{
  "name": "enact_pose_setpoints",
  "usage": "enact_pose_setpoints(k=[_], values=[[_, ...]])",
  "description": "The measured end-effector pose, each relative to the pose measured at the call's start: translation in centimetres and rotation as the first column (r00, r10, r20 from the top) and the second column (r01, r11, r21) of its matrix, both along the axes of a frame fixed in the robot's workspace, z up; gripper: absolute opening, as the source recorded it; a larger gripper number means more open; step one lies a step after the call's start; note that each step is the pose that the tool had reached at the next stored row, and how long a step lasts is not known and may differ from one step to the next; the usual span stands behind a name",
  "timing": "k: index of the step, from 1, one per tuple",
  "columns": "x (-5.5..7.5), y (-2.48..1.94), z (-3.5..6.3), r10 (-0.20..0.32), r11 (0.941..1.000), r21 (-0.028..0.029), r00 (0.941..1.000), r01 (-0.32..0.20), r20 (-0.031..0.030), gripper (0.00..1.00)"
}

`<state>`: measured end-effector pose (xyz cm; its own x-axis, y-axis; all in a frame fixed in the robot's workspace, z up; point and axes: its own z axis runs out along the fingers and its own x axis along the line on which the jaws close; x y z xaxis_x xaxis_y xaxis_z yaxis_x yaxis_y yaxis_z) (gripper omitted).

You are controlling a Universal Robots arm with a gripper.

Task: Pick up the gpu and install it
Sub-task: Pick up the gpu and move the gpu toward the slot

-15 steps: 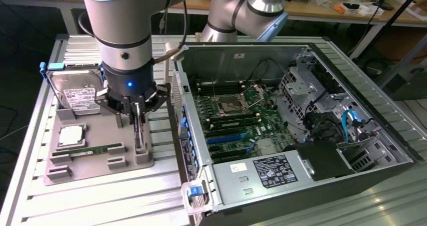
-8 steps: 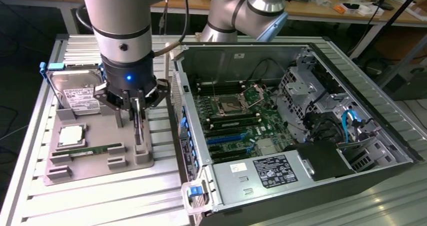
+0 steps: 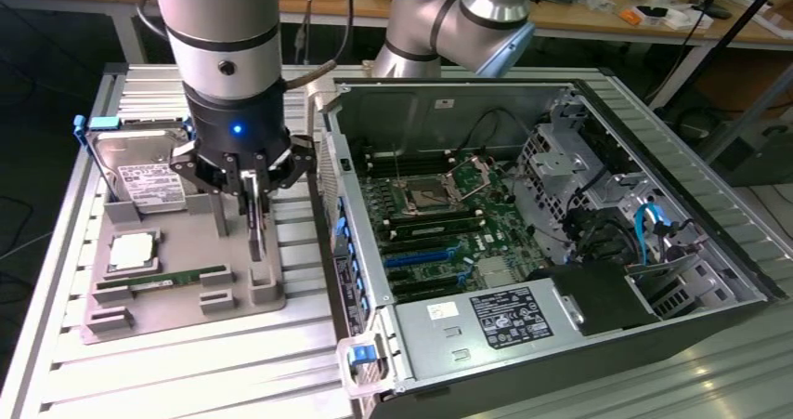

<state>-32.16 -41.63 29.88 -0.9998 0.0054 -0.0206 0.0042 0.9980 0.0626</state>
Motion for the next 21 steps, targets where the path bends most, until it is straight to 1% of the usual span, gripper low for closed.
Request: enact_pose_setpoints(k=[21], values=[[0.0, 0.13, 4.88, 0.0, 1.0, 0.0, 1.0, 0.0, 0.0001, 0.27]])
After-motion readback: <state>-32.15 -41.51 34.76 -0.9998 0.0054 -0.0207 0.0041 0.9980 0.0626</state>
